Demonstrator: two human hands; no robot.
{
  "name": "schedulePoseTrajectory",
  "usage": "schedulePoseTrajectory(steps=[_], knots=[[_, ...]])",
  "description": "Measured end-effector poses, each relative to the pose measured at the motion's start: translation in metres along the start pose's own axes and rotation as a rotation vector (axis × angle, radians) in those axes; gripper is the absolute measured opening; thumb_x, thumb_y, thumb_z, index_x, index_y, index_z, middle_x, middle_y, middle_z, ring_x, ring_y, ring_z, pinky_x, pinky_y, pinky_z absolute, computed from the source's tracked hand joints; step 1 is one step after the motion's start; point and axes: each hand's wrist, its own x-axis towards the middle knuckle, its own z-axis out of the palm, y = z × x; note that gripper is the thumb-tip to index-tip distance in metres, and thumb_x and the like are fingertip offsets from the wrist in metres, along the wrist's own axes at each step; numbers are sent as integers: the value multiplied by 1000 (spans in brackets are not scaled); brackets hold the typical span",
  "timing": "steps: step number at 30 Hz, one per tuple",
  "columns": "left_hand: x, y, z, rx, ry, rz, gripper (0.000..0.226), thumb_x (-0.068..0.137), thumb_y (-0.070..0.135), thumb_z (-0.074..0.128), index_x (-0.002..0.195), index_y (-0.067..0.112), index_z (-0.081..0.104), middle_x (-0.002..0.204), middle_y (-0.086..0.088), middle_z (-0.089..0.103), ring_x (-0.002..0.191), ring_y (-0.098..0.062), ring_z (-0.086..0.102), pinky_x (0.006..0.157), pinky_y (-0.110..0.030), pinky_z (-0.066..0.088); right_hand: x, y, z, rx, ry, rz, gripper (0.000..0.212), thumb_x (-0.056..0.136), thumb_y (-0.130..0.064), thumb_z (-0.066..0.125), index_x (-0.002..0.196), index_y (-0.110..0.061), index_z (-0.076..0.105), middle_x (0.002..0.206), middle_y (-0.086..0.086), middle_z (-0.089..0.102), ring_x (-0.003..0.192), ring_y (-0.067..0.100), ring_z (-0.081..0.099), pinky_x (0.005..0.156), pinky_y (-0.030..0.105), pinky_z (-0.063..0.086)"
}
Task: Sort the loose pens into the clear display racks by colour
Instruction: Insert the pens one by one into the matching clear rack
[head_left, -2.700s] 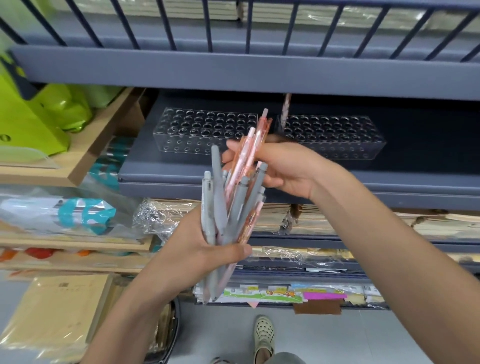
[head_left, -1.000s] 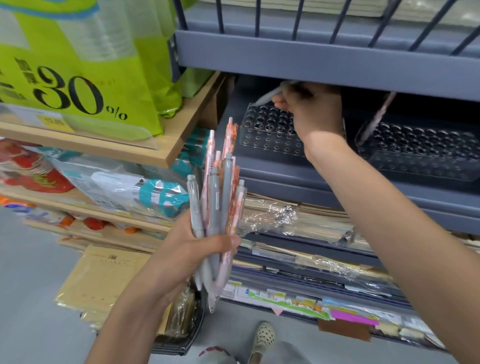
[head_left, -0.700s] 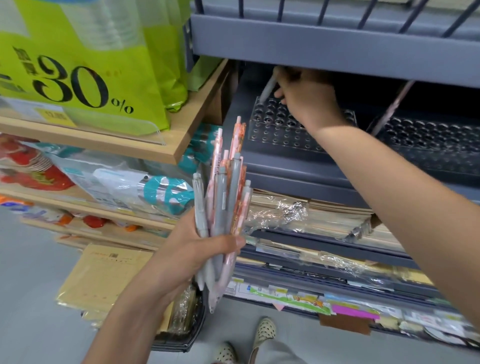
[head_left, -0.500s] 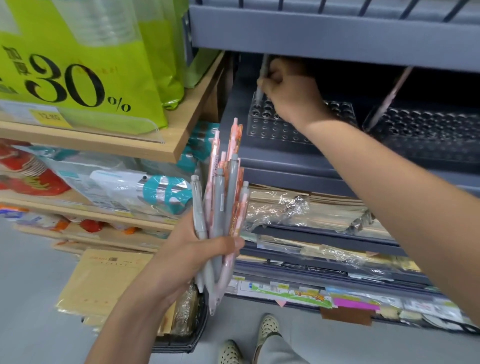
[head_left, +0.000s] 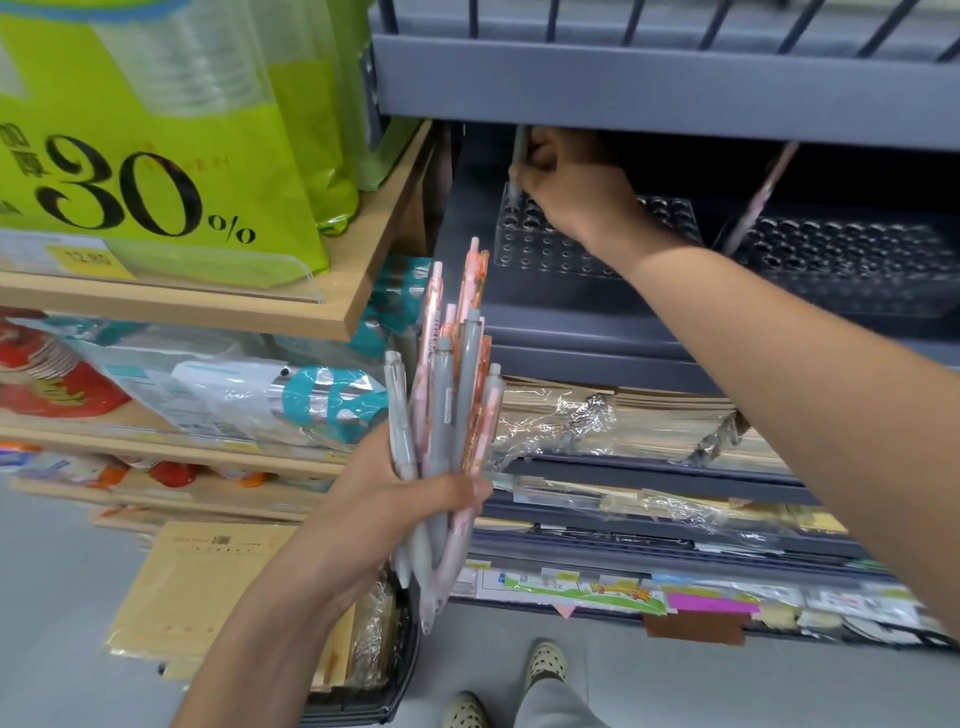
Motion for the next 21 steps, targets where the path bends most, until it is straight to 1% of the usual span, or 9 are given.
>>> schedulePoseTrajectory(steps=[3,5,6,8,11,14,17,19,21], knots=[[2,1,0,-5,2,-10,21,65,11,81,76,26,72,66,0,65,62,-14,65,57,-23,53,-2,-1,-5,-5,-33,64,13,93,-32,60,88,-21,64,78,-8,60,63,1,52,53,16,35],[4,2,2,0,-11,-10,20,66,12,81,74,27,72,64,-1,64,60,-15,65,56,-24,53,-11,-5,-14,10,48,58,21,94,-39,57,79,-25,60,72,-13,59,58,-7,50,52,9,35],[4,2,2,5,-19,-9,19,66,12,81,73,27,72,64,-1,64,60,-15,65,56,-24,53,-19,-8,-20,60,112,47,20,94,-40,56,83,-24,62,75,-13,61,61,-7,53,58,6,37],[6,2,5,-1,-35,-11,19,66,13,82,74,28,73,64,-1,65,60,-15,65,57,-23,52,-40,-14,-31,273,138,73,18,93,-34,56,85,-20,64,75,-9,68,60,2,60,62,18,45],[11,1,11,-13,-43,-19,21,67,12,80,75,30,72,64,0,65,60,-15,64,56,-24,52,-84,-18,-41,517,-66,170,19,92,-33,63,81,-18,69,69,0,73,51,15,59,46,26,46],[17,0,21,-4,-64,-15,23,66,11,79,74,32,72,63,2,64,59,-12,64,55,-22,52,-115,-13,-50,601,-302,312,26,90,-37,68,94,-12,74,83,5,75,59,15,57,48,25,46],[22,0,35,0,-114,-14,24,66,12,79,77,33,74,65,4,65,62,-8,64,56,-20,52,-126,-5,-59,730,-461,367,27,92,-30,67,100,-5,74,81,1,71,60,11,52,47,22,41],[25,-2,43,5,-141,-18,22,63,17,82,77,32,75,65,4,65,64,-9,64,58,-20,52,-128,-2,-64,798,-433,379,23,93,-25,64,99,-4,73,79,0,70,59,11,51,47,21,40],[28,-4,50,4,-154,-32,20,58,26,83,76,32,76,65,4,65,64,-9,64,58,-20,51,-126,2,-71,872,-293,407,21,96,-23,61,99,-4,68,81,6,73,55,12,52,45,22,42]])
